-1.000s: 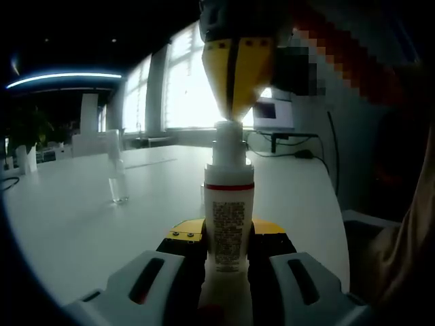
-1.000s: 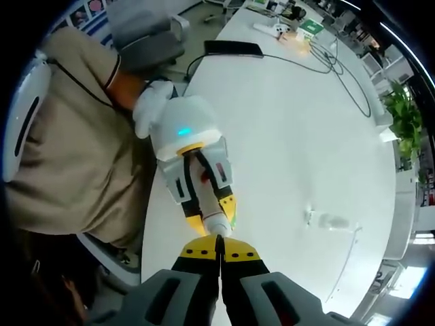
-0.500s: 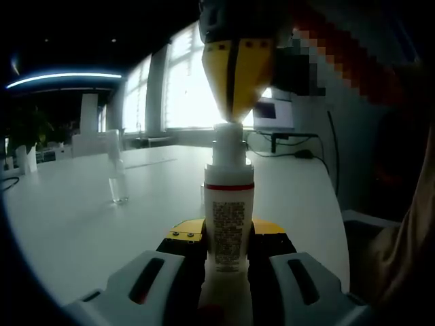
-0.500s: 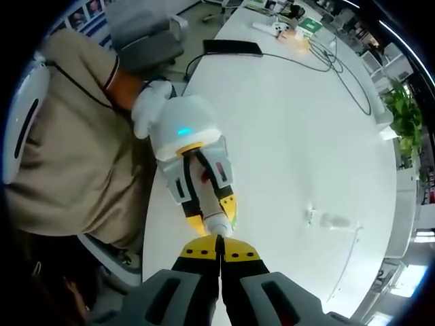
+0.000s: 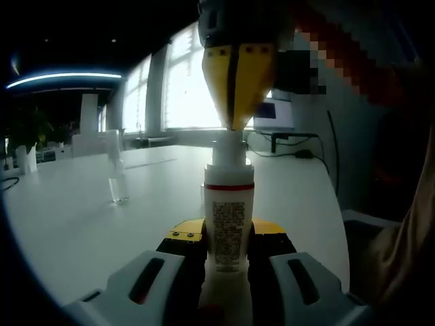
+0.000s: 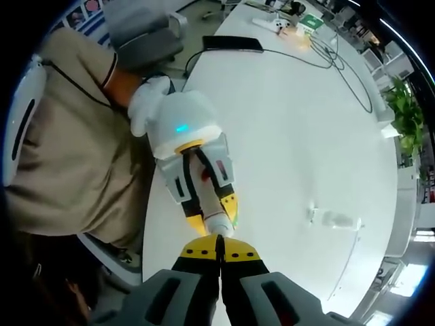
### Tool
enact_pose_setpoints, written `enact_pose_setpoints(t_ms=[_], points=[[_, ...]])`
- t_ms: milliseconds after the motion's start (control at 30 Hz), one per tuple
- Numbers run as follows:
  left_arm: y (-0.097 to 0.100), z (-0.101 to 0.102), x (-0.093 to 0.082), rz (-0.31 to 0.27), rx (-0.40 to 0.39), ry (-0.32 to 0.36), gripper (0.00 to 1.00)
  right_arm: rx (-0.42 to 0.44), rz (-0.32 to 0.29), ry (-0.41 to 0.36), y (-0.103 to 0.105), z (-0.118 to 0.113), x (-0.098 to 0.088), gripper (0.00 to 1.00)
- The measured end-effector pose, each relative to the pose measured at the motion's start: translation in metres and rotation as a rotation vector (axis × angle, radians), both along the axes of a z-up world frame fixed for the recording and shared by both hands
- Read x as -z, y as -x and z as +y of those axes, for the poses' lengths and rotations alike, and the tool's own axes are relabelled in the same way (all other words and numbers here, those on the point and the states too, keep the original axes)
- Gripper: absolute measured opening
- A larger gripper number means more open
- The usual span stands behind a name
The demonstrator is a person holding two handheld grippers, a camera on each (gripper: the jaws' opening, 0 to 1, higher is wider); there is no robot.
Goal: Clamp pump bottle remove cover press pump head put on cover
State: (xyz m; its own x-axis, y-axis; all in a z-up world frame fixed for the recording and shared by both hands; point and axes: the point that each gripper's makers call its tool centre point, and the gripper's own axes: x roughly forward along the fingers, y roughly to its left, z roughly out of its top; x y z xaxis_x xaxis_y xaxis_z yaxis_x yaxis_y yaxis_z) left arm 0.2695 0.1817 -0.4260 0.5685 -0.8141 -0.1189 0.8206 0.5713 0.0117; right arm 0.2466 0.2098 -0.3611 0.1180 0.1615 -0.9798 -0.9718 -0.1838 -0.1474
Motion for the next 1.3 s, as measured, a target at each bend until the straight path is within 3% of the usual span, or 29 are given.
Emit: enact_pose_setpoints(t_ms=[1300], points=[[0.0004,0.0000,-0.0001,-0.001,-0.001,0.000,0.14,-0.031,-0.028,-0.029,0.0000,0.0007,-0.0070,0.00]])
